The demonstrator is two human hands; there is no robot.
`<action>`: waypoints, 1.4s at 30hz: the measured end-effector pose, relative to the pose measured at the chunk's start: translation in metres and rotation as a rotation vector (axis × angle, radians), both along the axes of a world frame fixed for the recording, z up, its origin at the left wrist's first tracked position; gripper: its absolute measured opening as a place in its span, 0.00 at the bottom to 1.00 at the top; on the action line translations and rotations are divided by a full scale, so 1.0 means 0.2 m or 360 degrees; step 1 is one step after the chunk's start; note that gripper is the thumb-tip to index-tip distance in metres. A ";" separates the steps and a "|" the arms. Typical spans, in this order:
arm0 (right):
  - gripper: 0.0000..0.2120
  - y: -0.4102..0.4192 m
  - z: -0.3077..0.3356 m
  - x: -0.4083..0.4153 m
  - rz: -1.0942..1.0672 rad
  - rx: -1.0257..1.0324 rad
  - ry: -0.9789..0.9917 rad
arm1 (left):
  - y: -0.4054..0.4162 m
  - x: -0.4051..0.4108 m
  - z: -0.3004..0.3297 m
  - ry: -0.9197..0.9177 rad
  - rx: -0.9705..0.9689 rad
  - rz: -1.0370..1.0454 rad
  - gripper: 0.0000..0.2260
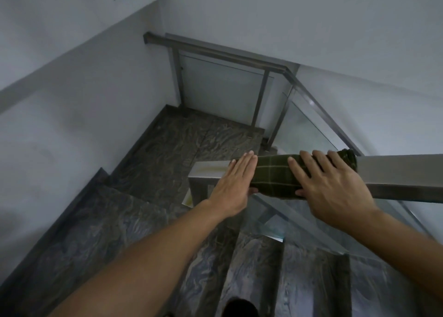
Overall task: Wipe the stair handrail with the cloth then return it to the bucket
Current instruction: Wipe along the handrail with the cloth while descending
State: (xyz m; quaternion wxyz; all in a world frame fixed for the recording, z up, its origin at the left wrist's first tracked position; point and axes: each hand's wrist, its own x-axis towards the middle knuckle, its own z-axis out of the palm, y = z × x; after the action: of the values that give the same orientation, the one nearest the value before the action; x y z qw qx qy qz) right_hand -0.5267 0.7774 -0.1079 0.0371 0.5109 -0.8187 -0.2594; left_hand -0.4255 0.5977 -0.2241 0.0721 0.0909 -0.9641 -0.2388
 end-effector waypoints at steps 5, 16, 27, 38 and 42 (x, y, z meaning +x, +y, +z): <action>0.30 -0.21 -0.20 0.09 -0.0063 -0.0097 0.0063 | -0.20 0.09 -0.19 0.0077 0.0038 -0.0018 0.37; 0.32 -0.50 -0.36 0.24 -0.0185 -0.0001 0.0082 | -0.61 0.17 -0.27 0.0117 -0.0062 -0.0245 0.43; 0.29 -0.54 -0.40 0.25 -0.0317 -0.0083 0.0172 | -0.83 -0.01 -0.49 0.0575 -0.0304 -0.1112 0.36; 0.30 -0.70 -0.53 0.53 -0.1146 -0.0522 0.0319 | -0.92 -0.04 -0.50 0.0491 -0.0094 -0.1425 0.31; 0.32 -0.81 -0.55 0.54 -0.1390 -0.0493 0.0352 | -0.97 -0.06 -0.53 0.0476 -0.0115 -0.1533 0.31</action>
State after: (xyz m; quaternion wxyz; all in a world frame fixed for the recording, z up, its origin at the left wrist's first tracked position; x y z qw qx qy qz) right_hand -0.4193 0.6159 -0.2182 0.0874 0.0768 -0.9771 -0.1784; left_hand -0.4375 0.4043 -0.3308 0.0941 -0.4020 -0.8834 -0.2217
